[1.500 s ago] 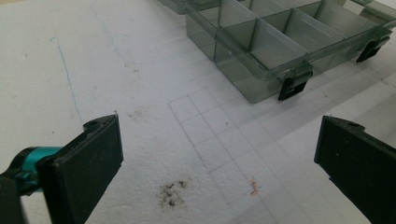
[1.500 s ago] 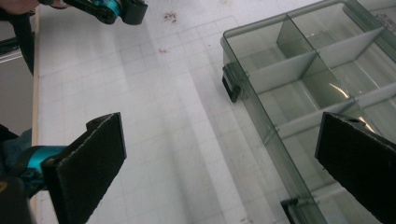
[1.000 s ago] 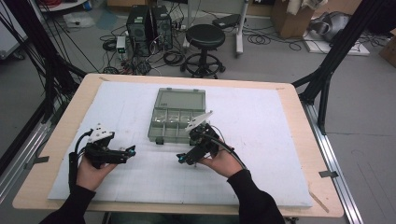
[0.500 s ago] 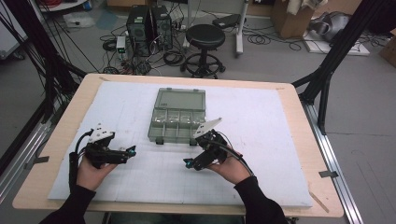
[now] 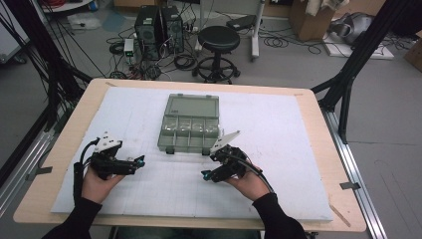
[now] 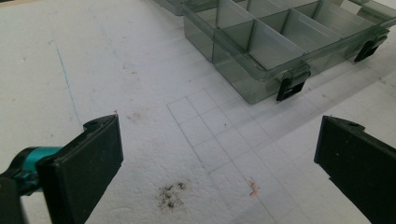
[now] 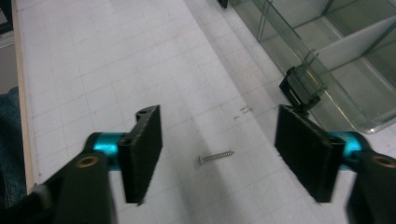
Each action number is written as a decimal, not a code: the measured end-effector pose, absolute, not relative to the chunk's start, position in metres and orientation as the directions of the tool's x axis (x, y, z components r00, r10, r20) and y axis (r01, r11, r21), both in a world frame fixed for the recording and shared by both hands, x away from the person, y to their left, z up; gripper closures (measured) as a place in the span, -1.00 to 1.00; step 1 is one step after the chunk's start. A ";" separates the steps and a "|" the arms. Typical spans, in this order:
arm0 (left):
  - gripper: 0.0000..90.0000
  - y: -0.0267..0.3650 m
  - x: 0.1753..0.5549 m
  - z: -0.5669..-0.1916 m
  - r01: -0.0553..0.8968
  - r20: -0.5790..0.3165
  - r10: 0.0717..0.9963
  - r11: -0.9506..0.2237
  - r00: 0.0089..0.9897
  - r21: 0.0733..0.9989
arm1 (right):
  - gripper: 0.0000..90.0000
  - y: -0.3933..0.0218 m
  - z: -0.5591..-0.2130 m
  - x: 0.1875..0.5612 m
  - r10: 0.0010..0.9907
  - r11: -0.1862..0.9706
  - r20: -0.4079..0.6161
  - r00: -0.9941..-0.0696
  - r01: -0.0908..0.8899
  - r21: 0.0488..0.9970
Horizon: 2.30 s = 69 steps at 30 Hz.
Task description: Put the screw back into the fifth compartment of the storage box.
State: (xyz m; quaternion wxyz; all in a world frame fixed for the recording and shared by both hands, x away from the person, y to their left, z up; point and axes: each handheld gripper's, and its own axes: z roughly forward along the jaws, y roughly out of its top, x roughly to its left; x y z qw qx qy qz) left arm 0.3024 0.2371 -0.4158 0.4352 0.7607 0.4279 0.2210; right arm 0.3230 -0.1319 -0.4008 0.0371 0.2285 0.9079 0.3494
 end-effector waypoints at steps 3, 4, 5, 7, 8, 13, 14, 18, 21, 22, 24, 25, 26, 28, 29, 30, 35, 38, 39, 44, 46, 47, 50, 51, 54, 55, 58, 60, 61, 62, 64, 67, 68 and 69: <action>-0.96 0.237 0.302 -0.416 0.459 -0.035 0.841 -0.259 0.540 0.850 | -0.05 -0.133 -0.404 0.323 0.454 0.653 0.101 -0.885 0.408 0.639; -0.96 0.237 0.302 -0.416 0.458 -0.034 0.841 -0.260 0.540 0.850 | -0.02 -0.134 -0.405 0.323 0.457 0.652 0.107 -0.883 0.414 0.635; -0.96 0.237 0.302 -0.416 0.458 -0.035 0.841 -0.258 0.539 0.851 | 0.03 -0.134 -0.406 0.323 0.460 0.655 0.108 -0.882 0.418 0.629; -0.96 0.237 0.302 -0.416 0.458 -0.037 0.841 -0.257 0.540 0.851 | 0.15 -0.134 -0.408 0.324 0.466 0.664 0.097 -0.879 0.421 0.618; -0.96 0.236 0.302 -0.416 0.458 -0.035 0.842 -0.258 0.538 0.851 | 0.21 -0.134 -0.409 0.324 0.468 0.667 0.100 -0.878 0.425 0.612; -0.96 0.236 0.302 -0.416 0.458 -0.035 0.842 -0.257 0.538 0.851 | 0.55 -0.134 -0.413 0.328 0.469 0.677 0.106 -0.877 0.434 0.594; -0.96 0.237 0.302 -0.416 0.458 -0.034 0.841 -0.259 0.539 0.851 | 0.55 -0.134 -0.413 0.328 0.469 0.677 0.106 -0.877 0.434 0.594; -0.96 0.237 0.302 -0.416 0.458 -0.035 0.839 -0.261 0.543 0.850 | 0.71 -0.132 -0.417 0.329 0.478 0.682 0.112 -0.871 0.449 0.577; -0.96 0.237 0.302 -0.416 0.458 -0.038 0.842 -0.255 0.539 0.851 | 0.80 -0.132 -0.419 0.330 0.478 0.689 0.118 -0.870 0.455 0.564; -0.96 0.238 0.302 -0.416 0.459 -0.040 0.842 -0.253 0.538 0.852 | 0.82 -0.131 -0.420 0.330 0.479 0.691 0.117 -0.870 0.456 0.561; -0.96 0.237 0.302 -0.416 0.460 -0.038 0.842 -0.255 0.538 0.851 | 0.90 -0.131 -0.421 0.331 0.476 0.693 0.113 -0.872 0.451 0.562; -0.96 0.238 0.302 -0.416 0.460 -0.037 0.842 -0.257 0.539 0.850 | 0.92 -0.131 -0.421 0.331 0.479 0.694 0.109 -0.871 0.451 0.561; -0.96 0.238 0.302 -0.416 0.460 -0.036 0.842 -0.258 0.539 0.850 | 0.94 -0.131 -0.421 0.331 0.480 0.691 0.114 -0.870 0.455 0.561; -0.96 0.238 0.302 -0.416 0.459 -0.039 0.842 -0.255 0.538 0.851 | 0.99 -0.131 -0.420 0.331 0.470 0.695 0.113 -0.876 0.446 0.564; -0.96 0.238 0.302 -0.416 0.459 -0.038 0.842 -0.255 0.539 0.851 | 0.99 -0.131 -0.420 0.330 0.466 0.696 0.116 -0.877 0.444 0.564; -0.96 0.238 0.303 -0.416 0.460 -0.038 0.842 -0.256 0.538 0.851 | 0.99 -0.130 -0.420 0.329 0.458 0.702 0.121 -0.881 0.442 0.558; -0.96 0.238 0.302 -0.416 0.458 -0.039 0.842 -0.253 0.538 0.852 | 0.99 -0.131 -0.422 0.329 0.475 0.700 0.121 -0.872 0.458 0.549; -0.96 0.238 0.303 -0.416 0.459 -0.040 0.841 -0.254 0.539 0.851 | 0.99 -0.132 -0.423 0.331 0.479 0.698 0.122 -0.869 0.462 0.546; -0.96 0.238 0.303 -0.416 0.459 -0.039 0.841 -0.255 0.540 0.851 | 0.99 -0.132 -0.423 0.332 0.479 0.699 0.123 -0.869 0.462 0.547; -0.96 0.238 0.303 -0.416 0.460 -0.039 0.841 -0.255 0.539 0.851 | 0.99 -0.130 -0.424 0.334 0.481 0.689 0.127 -0.867 0.464 0.556; -0.96 0.238 0.303 -0.416 0.459 -0.038 0.841 -0.257 0.540 0.851 | 0.99 -0.129 -0.424 0.334 0.479 0.689 0.129 -0.868 0.463 0.558; -0.96 0.238 0.303 -0.416 0.458 -0.035 0.840 -0.260 0.542 0.850 | 0.99 -0.129 -0.424 0.334 0.480 0.688 0.129 -0.868 0.464 0.559; -0.96 0.237 0.303 -0.416 0.459 -0.035 0.839 -0.261 0.543 0.849 | 0.99 -0.126 -0.424 0.334 0.474 0.688 0.133 -0.870 0.461 0.560; -0.96 0.237 0.303 -0.416 0.459 -0.035 0.839 -0.261 0.543 0.849 | 0.99 -0.125 -0.424 0.335 0.473 0.689 0.135 -0.870 0.462 0.558; -0.96 0.237 0.303 -0.416 0.459 -0.036 0.838 -0.261 0.544 0.849 | 0.99 -0.120 -0.424 0.336 0.463 0.693 0.135 -0.876 0.453 0.561; -0.96 0.237 0.303 -0.416 0.459 -0.036 0.839 -0.260 0.544 0.850 | 0.99 -0.120 -0.424 0.336 0.463 0.693 0.135 -0.876 0.453 0.561; -0.96 0.238 0.303 -0.416 0.458 -0.037 0.839 -0.259 0.542 0.851 | 0.99 -0.118 -0.424 0.336 0.458 0.696 0.132 -0.879 0.447 0.563; -0.96 0.238 0.303 -0.416 0.458 -0.038 0.839 -0.257 0.542 0.851 | 0.99 -0.117 -0.423 0.337 0.456 0.697 0.135 -0.880 0.447 0.561; -0.96 0.238 0.303 -0.416 0.458 -0.039 0.839 -0.256 0.543 0.851 | 0.99 -0.116 -0.423 0.337 0.454 0.699 0.134 -0.881 0.445 0.560; -0.96 0.238 0.303 -0.416 0.458 -0.039 0.838 -0.258 0.545 0.851 | 0.99 -0.114 -0.422 0.337 0.449 0.705 0.134 -0.884 0.442 0.555; -0.96 0.238 0.303 -0.416 0.458 -0.038 0.837 -0.260 0.546 0.850 | 0.99 -0.113 -0.421 0.337 0.436 0.707 0.129 -0.890 0.428 0.562; -0.96 0.238 0.303 -0.416 0.458 -0.041 0.839 -0.254 0.543 0.852 | 0.92 -0.112 -0.418 0.335 0.412 0.727 0.101 -0.905 0.394 0.562; -0.96 0.238 0.303 -0.416 0.459 -0.043 0.838 -0.255 0.544 0.851 | 0.88 -0.111 -0.417 0.335 0.403 0.732 0.091 -0.911 0.380 0.565; -0.96 0.238 0.303 -0.416 0.459 -0.043 0.838 -0.255 0.544 0.851 | 0.86 -0.111 -0.417 0.334 0.397 0.737 0.084 -0.914 0.372 0.564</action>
